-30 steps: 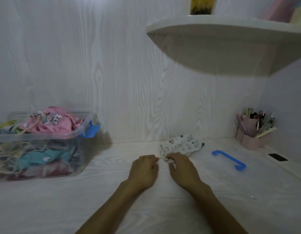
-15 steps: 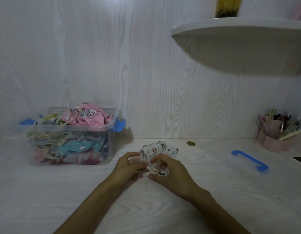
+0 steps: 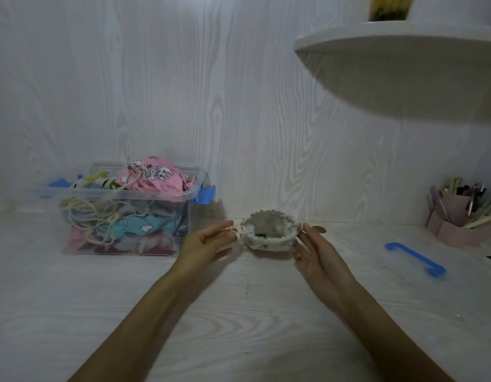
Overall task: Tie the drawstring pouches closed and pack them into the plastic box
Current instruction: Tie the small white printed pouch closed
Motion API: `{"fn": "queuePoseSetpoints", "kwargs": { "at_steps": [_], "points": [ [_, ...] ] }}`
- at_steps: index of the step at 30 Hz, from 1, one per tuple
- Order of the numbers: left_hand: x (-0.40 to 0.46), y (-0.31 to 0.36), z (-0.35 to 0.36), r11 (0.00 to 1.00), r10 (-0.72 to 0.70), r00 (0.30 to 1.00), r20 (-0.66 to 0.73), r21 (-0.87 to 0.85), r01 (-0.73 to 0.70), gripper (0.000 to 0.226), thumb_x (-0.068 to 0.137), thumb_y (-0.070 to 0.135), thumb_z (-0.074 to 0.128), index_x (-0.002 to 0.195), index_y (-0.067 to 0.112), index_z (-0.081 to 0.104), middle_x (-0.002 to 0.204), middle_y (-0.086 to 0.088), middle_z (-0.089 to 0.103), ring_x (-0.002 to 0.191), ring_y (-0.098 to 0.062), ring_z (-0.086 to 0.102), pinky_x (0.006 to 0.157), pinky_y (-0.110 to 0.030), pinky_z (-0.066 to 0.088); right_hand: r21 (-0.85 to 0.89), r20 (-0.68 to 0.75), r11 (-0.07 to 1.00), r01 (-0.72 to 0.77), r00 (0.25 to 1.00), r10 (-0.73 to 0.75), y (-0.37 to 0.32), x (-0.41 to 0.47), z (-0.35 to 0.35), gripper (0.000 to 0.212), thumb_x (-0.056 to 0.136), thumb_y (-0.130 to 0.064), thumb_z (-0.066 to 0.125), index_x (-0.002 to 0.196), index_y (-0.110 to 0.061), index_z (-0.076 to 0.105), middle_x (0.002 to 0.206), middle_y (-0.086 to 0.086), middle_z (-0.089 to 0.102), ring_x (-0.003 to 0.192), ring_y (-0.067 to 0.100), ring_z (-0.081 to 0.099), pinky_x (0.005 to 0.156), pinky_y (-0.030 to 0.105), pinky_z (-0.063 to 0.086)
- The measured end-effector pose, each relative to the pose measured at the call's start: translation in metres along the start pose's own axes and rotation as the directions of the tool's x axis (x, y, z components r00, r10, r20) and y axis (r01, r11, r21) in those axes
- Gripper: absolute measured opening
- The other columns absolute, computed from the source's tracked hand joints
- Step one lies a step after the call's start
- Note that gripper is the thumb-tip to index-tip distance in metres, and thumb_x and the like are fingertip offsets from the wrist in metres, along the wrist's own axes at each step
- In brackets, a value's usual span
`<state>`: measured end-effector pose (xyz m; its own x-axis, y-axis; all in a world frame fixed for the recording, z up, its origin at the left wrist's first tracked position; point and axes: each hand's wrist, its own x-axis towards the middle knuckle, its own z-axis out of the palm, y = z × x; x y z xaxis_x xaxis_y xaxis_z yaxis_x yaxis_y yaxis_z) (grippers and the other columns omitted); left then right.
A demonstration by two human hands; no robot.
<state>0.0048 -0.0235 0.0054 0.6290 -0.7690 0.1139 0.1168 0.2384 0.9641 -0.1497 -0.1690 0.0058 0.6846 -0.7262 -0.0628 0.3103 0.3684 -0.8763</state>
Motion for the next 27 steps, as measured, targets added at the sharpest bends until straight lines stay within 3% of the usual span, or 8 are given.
{"fn": "queuePoseSetpoints", "kwargs": {
  "at_steps": [2,5,12,17,20,22,24,27],
  "points": [
    [-0.001,-0.007,-0.006,0.922,0.145,0.988,-0.060,0.371,-0.113,0.025,0.081,0.004,0.070,0.106,0.010,0.069,0.086,-0.001,0.070,0.073,-0.006,0.065,0.062,-0.013,0.052,-0.047,-0.008,0.999,0.021,1.000,-0.022,-0.006,0.001,-0.006,0.021,0.093,-0.027,0.055,0.102,-0.015,0.069,0.098,0.000,0.069,0.083,0.010,0.062,0.075,0.024,0.048],
    [0.000,-0.017,-0.016,0.465,0.366,0.929,0.059,0.853,-0.237,0.012,0.085,0.033,0.068,0.085,0.024,0.075,0.070,0.011,0.069,0.067,0.000,0.064,0.064,-0.026,0.053,-0.278,-0.086,0.960,0.027,0.995,-0.053,-0.012,-0.002,-0.016,0.021,0.092,-0.026,0.058,0.100,-0.010,0.069,0.094,0.004,0.071,0.084,0.013,0.065,0.079,0.027,0.050],
    [0.003,-0.016,-0.020,0.227,0.393,0.912,-0.114,0.974,0.024,0.026,0.093,0.037,0.054,0.089,0.022,0.075,0.082,0.001,0.072,0.079,-0.020,0.064,0.065,-0.029,0.045,-0.359,-0.488,0.933,-0.008,0.854,-0.181,-0.026,0.008,-0.050,0.015,0.089,-0.016,0.062,0.095,-0.003,0.067,0.078,0.004,0.067,0.064,0.011,0.060,0.052,0.017,0.050],
    [0.005,-0.017,-0.027,0.073,0.368,0.919,-0.138,0.990,0.120,0.025,0.093,0.029,0.051,0.083,0.015,0.070,0.087,-0.006,0.069,0.085,-0.026,0.062,0.065,-0.030,0.044,-0.769,-0.372,0.636,-0.062,0.853,-0.367,-0.020,0.012,-0.056,0.021,0.090,-0.020,0.061,0.101,-0.005,0.070,0.077,0.001,0.069,0.065,0.016,0.061,0.078,0.035,0.055],
    [-0.001,-0.014,-0.025,0.108,0.353,0.931,-0.094,0.992,0.060,0.021,0.094,0.029,0.049,0.099,0.016,0.064,0.099,-0.008,0.067,0.092,-0.028,0.061,0.069,-0.031,0.043,-0.923,-0.251,0.362,-0.128,0.914,-0.318,-0.020,0.008,-0.050,0.043,0.086,-0.019,0.063,0.127,-0.007,0.053,0.115,0.009,0.061,0.098,0.023,0.061,0.089,0.035,0.046],
    [-0.003,-0.010,-0.013,0.196,0.363,0.930,-0.055,0.980,-0.019,0.028,0.092,0.030,0.052,0.116,0.016,0.057,0.115,-0.007,0.060,0.100,-0.029,0.060,0.078,-0.035,0.046,-0.976,-0.116,0.215,-0.018,0.883,-0.455,-0.018,0.006,-0.042,0.051,0.086,-0.014,0.060,0.133,-0.012,0.041,0.130,0.008,0.046,0.106,0.023,0.054,0.083,0.030,0.041],
    [-0.003,-0.011,0.006,0.217,0.342,0.939,0.044,0.968,-0.125,0.048,0.092,0.027,0.053,0.138,0.021,0.042,0.137,-0.002,0.047,0.114,-0.025,0.056,0.090,-0.038,0.044,-0.972,0.051,0.160,0.170,0.824,-0.564,-0.013,0.002,-0.027,0.045,0.086,-0.013,0.059,0.129,-0.017,0.045,0.126,0.001,0.048,0.095,0.013,0.053,0.077,0.025,0.038],
    [0.000,-0.023,0.026,0.272,0.203,0.971,0.125,0.946,-0.179,0.053,0.096,0.026,0.045,0.147,0.024,0.027,0.147,0.001,0.041,0.127,-0.023,0.046,0.100,-0.038,0.039,-0.956,0.176,0.158,0.248,0.913,-0.369,0.005,0.001,-0.012,0.034,0.088,-0.033,0.061,0.121,-0.024,0.056,0.116,-0.009,0.054,0.096,0.006,0.051,0.079,0.023,0.038]
  ]
}}
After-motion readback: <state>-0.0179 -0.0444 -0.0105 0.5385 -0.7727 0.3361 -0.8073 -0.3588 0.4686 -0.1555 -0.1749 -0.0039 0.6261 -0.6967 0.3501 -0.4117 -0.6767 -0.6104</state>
